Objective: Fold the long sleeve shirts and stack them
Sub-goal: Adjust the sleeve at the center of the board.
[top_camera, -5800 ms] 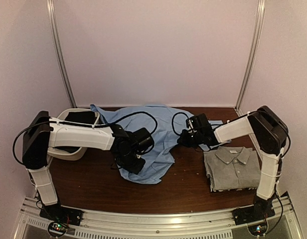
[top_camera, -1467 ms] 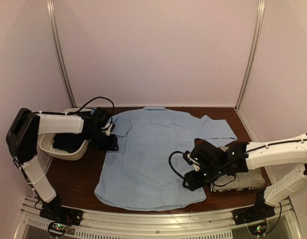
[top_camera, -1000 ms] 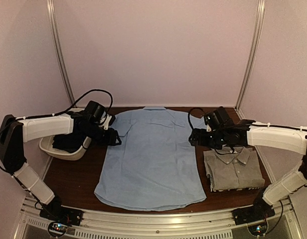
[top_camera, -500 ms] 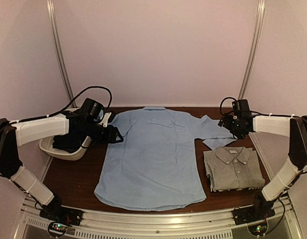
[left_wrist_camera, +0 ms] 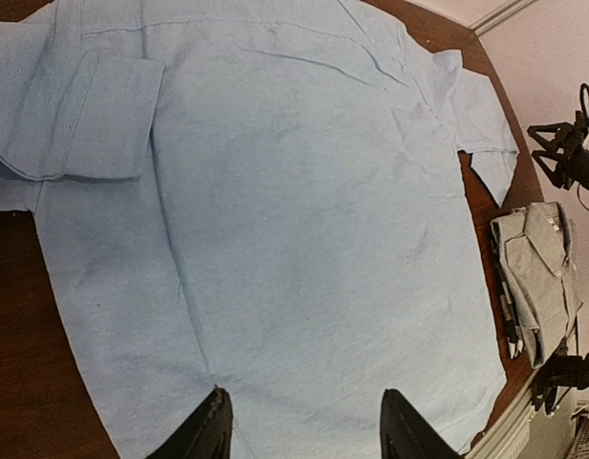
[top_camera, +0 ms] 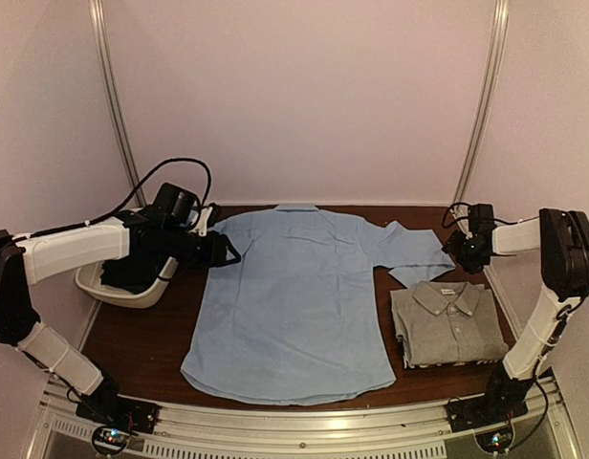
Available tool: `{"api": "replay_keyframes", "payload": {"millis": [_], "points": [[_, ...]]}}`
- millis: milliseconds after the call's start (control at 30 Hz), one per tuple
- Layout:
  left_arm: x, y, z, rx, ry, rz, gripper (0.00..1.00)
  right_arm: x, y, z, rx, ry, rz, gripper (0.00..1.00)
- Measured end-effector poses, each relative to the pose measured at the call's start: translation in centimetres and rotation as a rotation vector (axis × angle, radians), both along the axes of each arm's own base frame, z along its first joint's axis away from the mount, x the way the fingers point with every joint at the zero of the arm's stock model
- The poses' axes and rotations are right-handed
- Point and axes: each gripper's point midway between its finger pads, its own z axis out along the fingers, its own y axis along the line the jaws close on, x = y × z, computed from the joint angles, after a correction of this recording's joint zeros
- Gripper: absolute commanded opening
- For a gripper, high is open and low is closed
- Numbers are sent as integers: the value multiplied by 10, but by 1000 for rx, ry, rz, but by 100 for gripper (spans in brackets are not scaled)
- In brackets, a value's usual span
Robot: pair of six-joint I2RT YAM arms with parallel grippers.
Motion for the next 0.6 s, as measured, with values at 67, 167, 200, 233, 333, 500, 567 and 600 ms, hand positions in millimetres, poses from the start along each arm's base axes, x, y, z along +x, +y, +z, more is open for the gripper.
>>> {"api": "replay_keyframes", "payload": {"millis": [67, 167, 200, 233, 333, 500, 567, 600], "points": [[2, 0, 3, -5, -5, 10, 54, 2, 0, -7, 8, 7, 2, 72], [5, -1, 10, -16, -16, 20, 54, 3, 0, -17, 15, 17, 8, 70], [6, -1, 11, -19, -18, 23, 54, 3, 1, -19, 16, 20, 9, 70], [6, -1, 13, -22, -20, 25, 54, 4, 1, -23, 16, 26, 11, 69], [7, -2, 16, -29, -25, 29, 54, 5, 0, -31, 9, 40, 12, 68], [7, -1, 18, -31, -26, 37, 54, 14, -2, -32, -7, 32, 17, 60], [8, -1, 18, -30, -26, 38, 54, 16, -2, -33, -10, 31, 22, 54], [8, -1, 18, -29, -27, 39, 54, 18, -1, -33, -9, 31, 23, 50]]}}
